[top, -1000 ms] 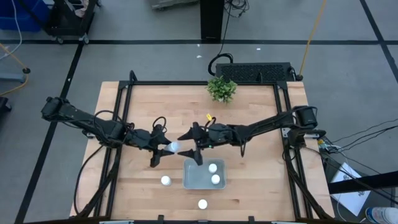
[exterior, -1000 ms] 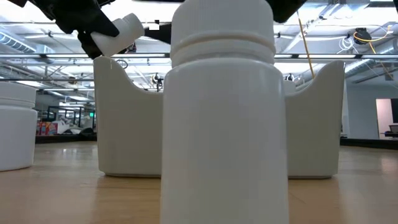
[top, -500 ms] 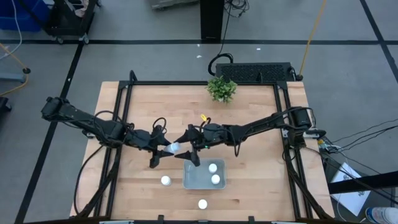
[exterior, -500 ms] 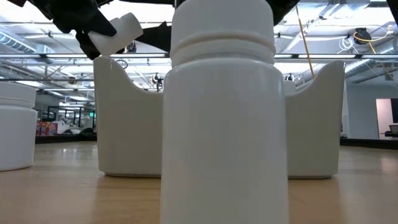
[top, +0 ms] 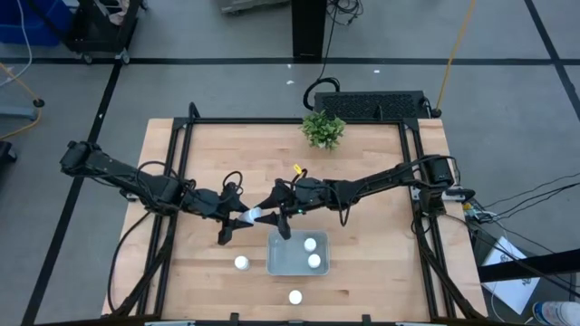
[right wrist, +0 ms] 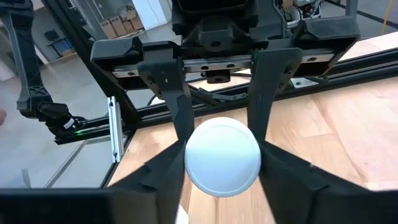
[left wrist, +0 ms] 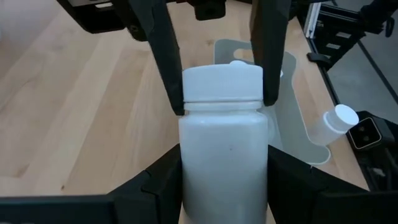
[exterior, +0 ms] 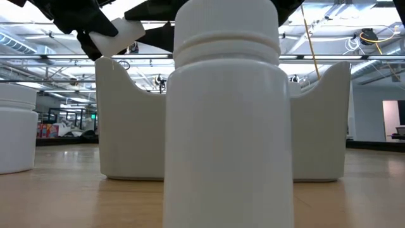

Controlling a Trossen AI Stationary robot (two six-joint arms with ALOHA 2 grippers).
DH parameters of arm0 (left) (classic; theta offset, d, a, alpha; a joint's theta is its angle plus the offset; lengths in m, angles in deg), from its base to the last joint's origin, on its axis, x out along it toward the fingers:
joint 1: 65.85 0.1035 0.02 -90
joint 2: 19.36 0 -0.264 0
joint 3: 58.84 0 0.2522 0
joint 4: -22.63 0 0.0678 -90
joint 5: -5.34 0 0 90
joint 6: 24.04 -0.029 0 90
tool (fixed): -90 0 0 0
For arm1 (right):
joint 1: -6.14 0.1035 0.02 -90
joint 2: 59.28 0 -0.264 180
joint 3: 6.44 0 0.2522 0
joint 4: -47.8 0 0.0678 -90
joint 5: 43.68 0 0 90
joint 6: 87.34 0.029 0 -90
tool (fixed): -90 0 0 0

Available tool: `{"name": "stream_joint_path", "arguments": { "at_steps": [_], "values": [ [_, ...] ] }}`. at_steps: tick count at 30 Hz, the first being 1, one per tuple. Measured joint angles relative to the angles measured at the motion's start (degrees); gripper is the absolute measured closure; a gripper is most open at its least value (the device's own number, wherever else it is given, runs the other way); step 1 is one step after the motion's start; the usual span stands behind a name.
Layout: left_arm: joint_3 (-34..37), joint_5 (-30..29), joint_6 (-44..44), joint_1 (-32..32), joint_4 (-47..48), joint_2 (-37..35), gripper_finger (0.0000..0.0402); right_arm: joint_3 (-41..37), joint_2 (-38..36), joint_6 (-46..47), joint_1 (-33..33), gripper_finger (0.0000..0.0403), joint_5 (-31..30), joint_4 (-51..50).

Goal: Pick and place pill bottles into a basket
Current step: Put the white pill bottle into the gray bin

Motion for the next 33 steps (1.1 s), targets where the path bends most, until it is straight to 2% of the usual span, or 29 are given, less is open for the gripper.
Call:
{"name": "stream_joint_path", "arguments": {
  "at_steps": [2,9,15,24,28,33],
  "values": [
    [0.0,0.0,0.0,0.0,-0.1,0.0,0.0211,0.0,0.0,-0.2,0.0,0.0252,-0.1,-0.3],
    [0.0,0.0,0.0,0.0,-0.7,0.0,0.0208,0.0,-1.0,-0.7,0.1,0.0254,-0.1,-2.5],
    [-0.1,-2.5,0.2,-2.2,-0.7,0.0,0.0178,0.0,-6.1,-1.4,1.3,0.0254,-2.2,-13.5],
    [0.0,-13.8,1.4,-5.9,0.2,0.0,0.0132,-0.1,-13.6,2.9,5.1,0.0253,-4.6,-30.0],
    [0.0,-18.9,3.2,-7.1,0.2,0.0,0.0122,1.6,-13.9,3.4,9.0,0.0253,-8.5,-36.3],
    [0.0,-20.6,3.4,-8.0,0.3,0.0,0.012,7.6,-11.7,5.9,11.5,0.0254,-12.0,-48.9]
  ]
}}
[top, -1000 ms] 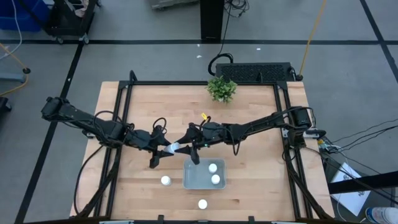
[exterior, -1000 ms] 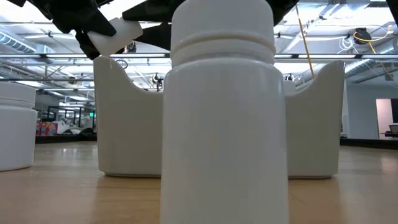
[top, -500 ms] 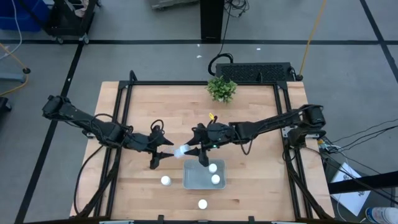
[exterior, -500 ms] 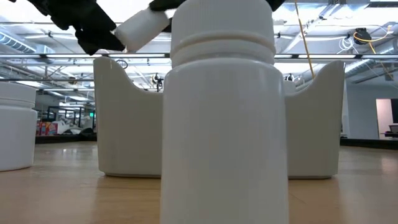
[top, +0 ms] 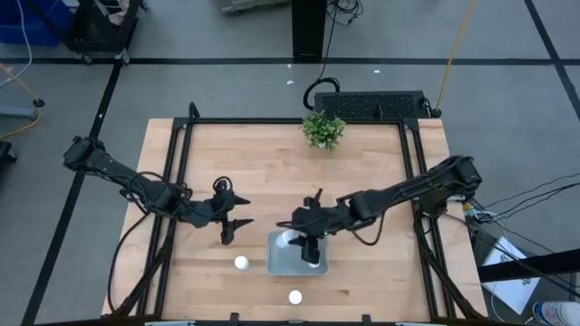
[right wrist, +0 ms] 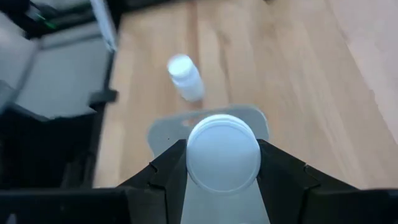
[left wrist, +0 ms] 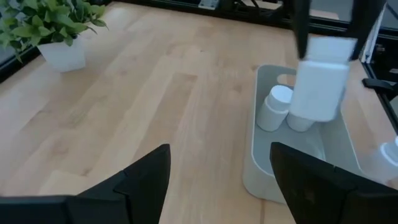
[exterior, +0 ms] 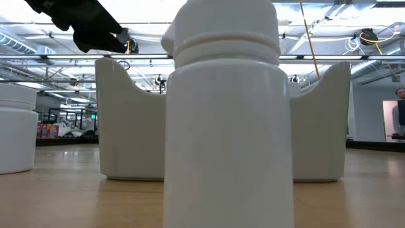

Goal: Pick and place pill bottles into a basket
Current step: Put the white pill bottle into the gray bin

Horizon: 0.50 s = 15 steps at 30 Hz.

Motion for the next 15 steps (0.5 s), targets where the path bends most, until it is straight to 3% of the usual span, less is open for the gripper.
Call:
{"name": "stream_joint_path", "arguments": {
  "at_steps": [9,15],
  "values": [
    [0.0,-1.4,-3.3,-2.3,0.8,0.0,0.0119,13.3,8.7,0.9,0.0,0.0253,0.4,-17.5],
    [0.0,-2.0,-3.6,-3.8,0.8,0.0,0.0112,19.9,14.5,0.0,-0.2,0.0254,2.2,-22.4]
  ]
}}
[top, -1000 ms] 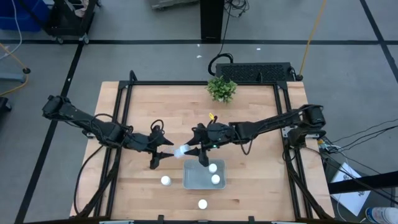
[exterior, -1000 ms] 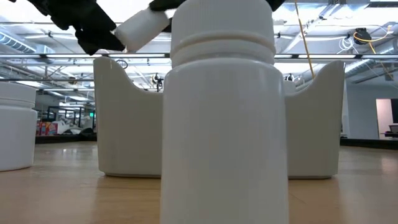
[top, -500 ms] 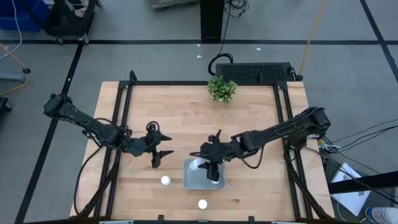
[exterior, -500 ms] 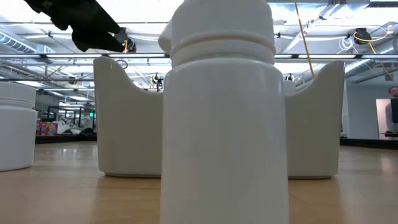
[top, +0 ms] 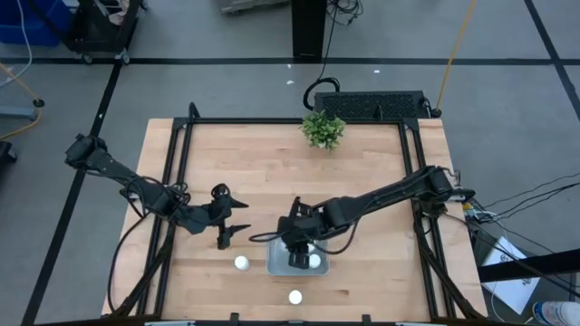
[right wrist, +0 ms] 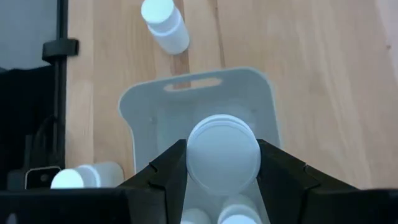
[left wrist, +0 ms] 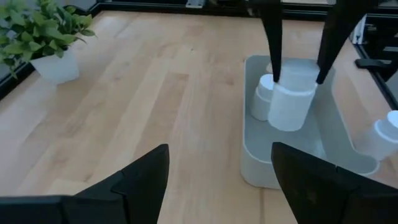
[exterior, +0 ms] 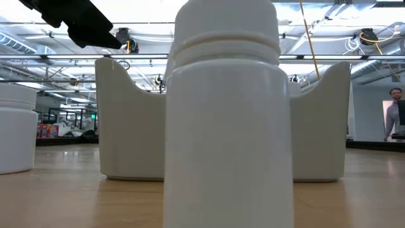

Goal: Pick and place pill bottles into a basket
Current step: Put the white pill bottle into the gray bin

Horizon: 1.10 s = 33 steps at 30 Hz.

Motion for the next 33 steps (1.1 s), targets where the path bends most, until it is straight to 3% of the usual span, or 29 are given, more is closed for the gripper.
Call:
{"name": "stream_joint_path", "arguments": {
  "at_steps": [4,12,33],
  "values": [
    [0.0,0.0,0.3,-1.1,0.0,0.0,0.0117,0.7,2.8,-0.1,-0.3,0.0253,-0.5,-3.5],
    [0.0,-0.8,0.4,-2.8,0.4,0.0,0.0113,0.7,5.9,-0.3,0.2,0.0254,-0.4,-1.3],
    [0.0,0.6,1.9,-2.8,0.5,0.0,0.0111,-3.7,5.9,-1.5,-1.1,0.025,-1.7,1.3]
  ]
}}
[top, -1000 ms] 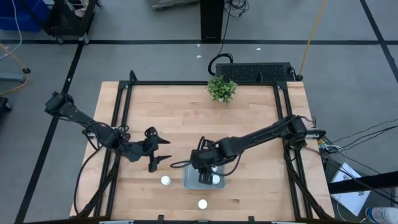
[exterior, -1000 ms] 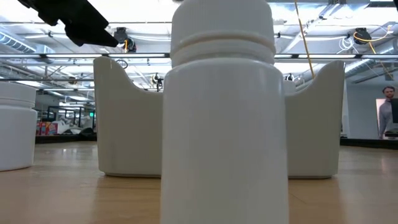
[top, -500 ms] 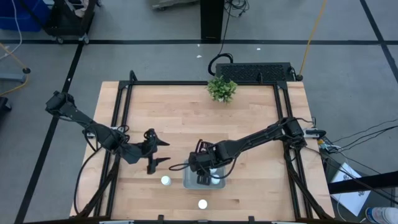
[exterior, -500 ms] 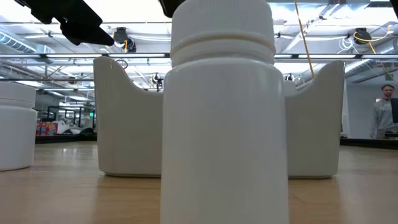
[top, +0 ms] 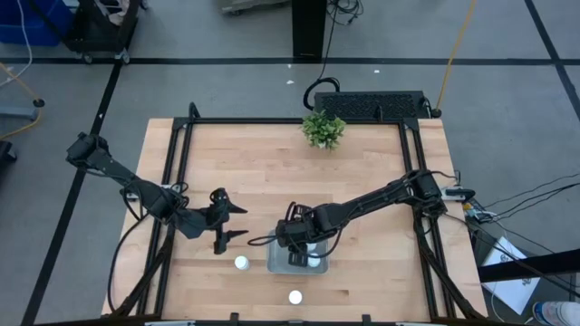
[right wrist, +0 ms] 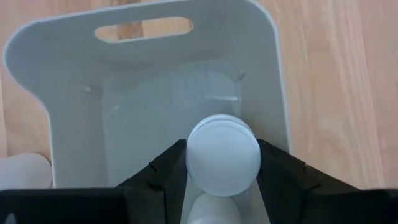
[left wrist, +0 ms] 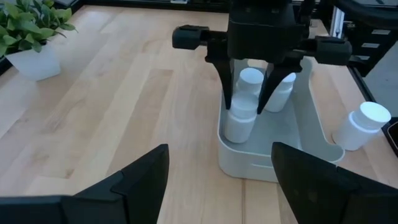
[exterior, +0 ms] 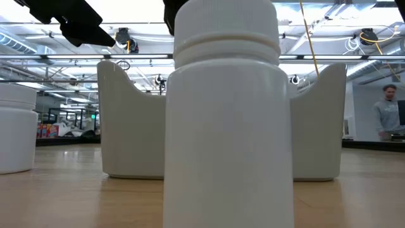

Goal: Pick and place pill bottles into a basket
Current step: Put the white pill bottle into the gray bin

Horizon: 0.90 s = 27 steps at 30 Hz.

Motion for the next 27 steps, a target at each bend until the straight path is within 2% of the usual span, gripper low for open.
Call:
{"name": "stream_joint_path", "arguments": {
  "at_steps": [5,8,20,27],
  "values": [
    [0.0,0.0,0.0,0.0,0.0,0.0,0.0112,0.0,0.0,-0.2,0.0,0.0187,1.3,0.2],
    [0.0,0.0,0.0,0.0,0.0,0.0,0.0117,0.0,0.0,-0.2,0.0,0.0165,1.3,0.6],
    [0.0,0.8,2.5,0.0,-0.1,0.1,0.0123,0.0,-3.2,-3.1,0.8,0.0168,1.3,2.8],
    [0.0,10.0,6.5,0.0,2.3,3.2,0.0128,0.0,-7.5,-5.1,2.4,0.017,1.1,3.0]
  ]
}}
